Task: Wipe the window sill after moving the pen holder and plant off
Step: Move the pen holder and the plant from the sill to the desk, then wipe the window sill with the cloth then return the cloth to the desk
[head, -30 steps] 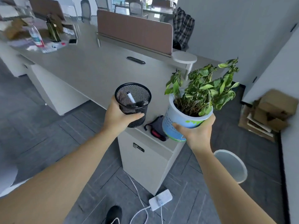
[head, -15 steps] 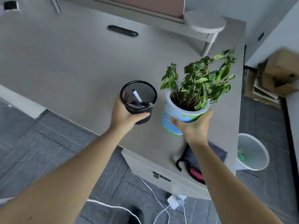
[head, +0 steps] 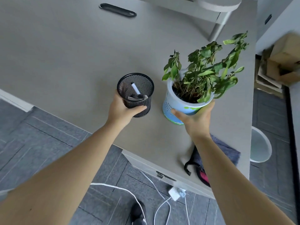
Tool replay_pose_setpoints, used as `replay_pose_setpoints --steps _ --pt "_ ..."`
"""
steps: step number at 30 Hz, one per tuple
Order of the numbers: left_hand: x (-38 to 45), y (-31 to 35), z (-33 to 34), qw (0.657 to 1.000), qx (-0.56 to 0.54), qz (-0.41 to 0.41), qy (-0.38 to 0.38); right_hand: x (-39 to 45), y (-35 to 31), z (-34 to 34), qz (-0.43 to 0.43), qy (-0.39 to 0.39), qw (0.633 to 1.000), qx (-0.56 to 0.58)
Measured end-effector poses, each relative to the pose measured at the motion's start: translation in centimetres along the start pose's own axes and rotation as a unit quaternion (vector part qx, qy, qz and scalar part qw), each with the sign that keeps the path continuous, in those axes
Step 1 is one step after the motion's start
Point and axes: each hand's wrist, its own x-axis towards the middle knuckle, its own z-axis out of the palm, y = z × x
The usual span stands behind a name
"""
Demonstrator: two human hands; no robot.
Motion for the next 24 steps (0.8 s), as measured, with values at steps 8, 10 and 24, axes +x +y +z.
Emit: replay_pose_setpoints --steps 8,10,24 --pt "-5.4 1.4 2.3 0.994 0.082 -0.018 0.068 -3.7 -0.1 -4.8 0.041 -0.027 0.987 -0.155" --pt "-8.0 2.1 3.7 0.985 0.139 -0.059 0.079 -5.1 0.1 -7.1 0.055 -0.012 0.975 -0.216" --pt "-12.3 3.7 14.1 0.97 0.176 -0.109 -0.132 -8.1 4.4 -13.9 0.266 0.012 0.946 -0.185"
